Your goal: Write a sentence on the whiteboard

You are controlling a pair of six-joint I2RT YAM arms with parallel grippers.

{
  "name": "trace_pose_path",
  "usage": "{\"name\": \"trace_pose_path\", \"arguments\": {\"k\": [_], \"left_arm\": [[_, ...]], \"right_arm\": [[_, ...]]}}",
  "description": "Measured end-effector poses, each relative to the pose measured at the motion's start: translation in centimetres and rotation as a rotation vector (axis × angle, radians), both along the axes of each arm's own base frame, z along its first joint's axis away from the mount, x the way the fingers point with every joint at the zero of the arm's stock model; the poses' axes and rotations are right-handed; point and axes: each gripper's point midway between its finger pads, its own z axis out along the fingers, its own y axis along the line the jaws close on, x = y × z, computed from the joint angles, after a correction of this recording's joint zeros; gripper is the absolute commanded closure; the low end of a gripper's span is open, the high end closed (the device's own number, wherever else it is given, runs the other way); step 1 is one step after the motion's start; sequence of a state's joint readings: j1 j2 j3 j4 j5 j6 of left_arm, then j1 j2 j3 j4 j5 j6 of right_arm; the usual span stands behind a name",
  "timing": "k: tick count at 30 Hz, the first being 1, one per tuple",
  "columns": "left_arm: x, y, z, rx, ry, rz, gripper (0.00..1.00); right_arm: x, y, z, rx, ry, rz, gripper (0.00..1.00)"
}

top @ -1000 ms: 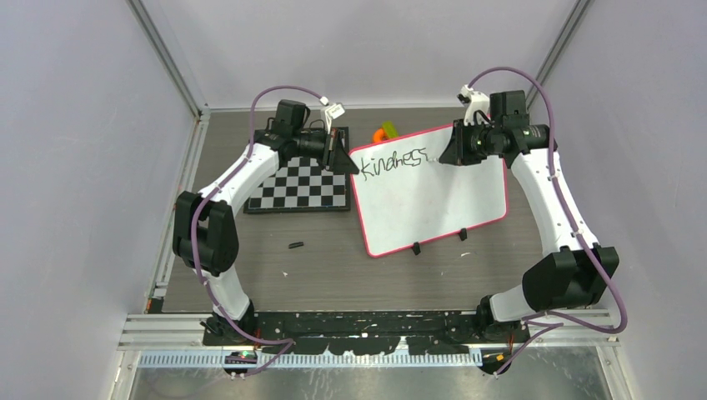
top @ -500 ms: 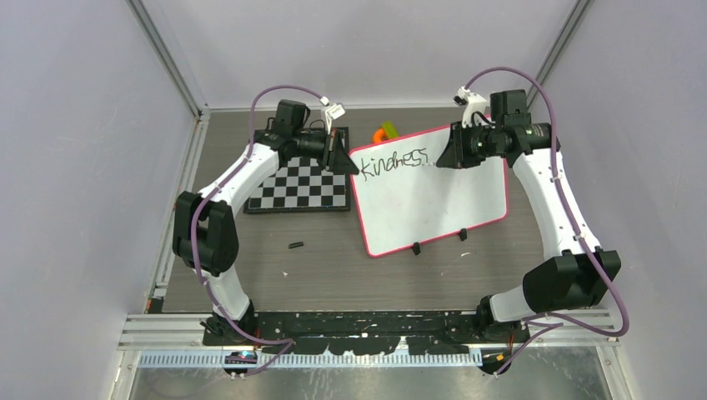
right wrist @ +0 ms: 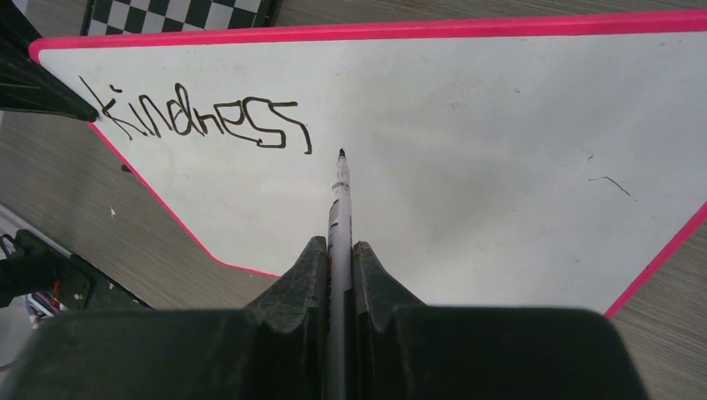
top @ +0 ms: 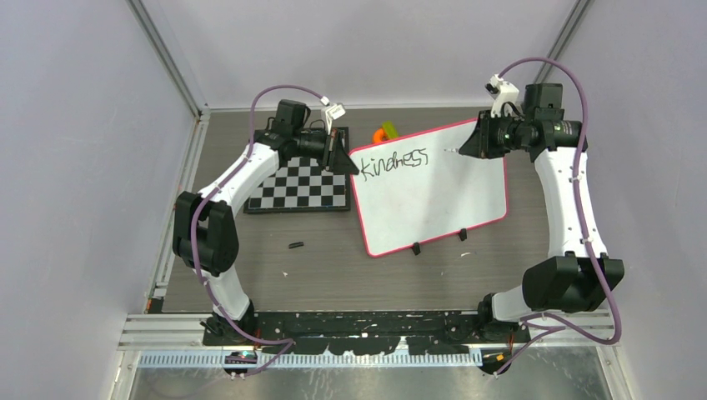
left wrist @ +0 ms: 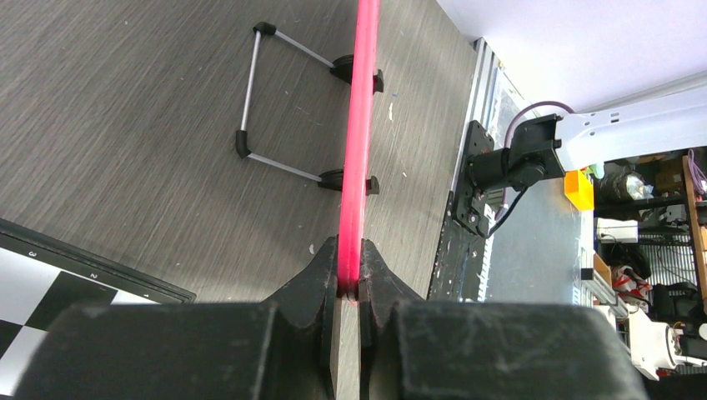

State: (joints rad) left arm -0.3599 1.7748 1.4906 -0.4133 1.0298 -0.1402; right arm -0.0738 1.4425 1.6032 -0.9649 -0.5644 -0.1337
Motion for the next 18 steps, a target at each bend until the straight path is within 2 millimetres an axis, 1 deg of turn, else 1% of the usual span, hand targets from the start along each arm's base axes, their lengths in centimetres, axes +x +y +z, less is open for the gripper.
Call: {"name": "trace_pose_path", "arguments": {"k": [5,14,18], "left_arm": [[0.0,0.0,0.0,0.001,0.0,-0.001,1.0],[0.0,0.0,0.0,0.001,-0.001,-0.002,1.0],[0.0,0.0,0.0,0.001,-0.002,-0.002,1.0]], "right_arm": [[0.2,0.4,-0.1,0.005,-0.001,0.013,1.0],[0.7,1.8,-0.8,-0.012,0.006,0.044,1.0],[1.2,1.9,-1.1,-0.026,0.003,0.039,1.0]]}}
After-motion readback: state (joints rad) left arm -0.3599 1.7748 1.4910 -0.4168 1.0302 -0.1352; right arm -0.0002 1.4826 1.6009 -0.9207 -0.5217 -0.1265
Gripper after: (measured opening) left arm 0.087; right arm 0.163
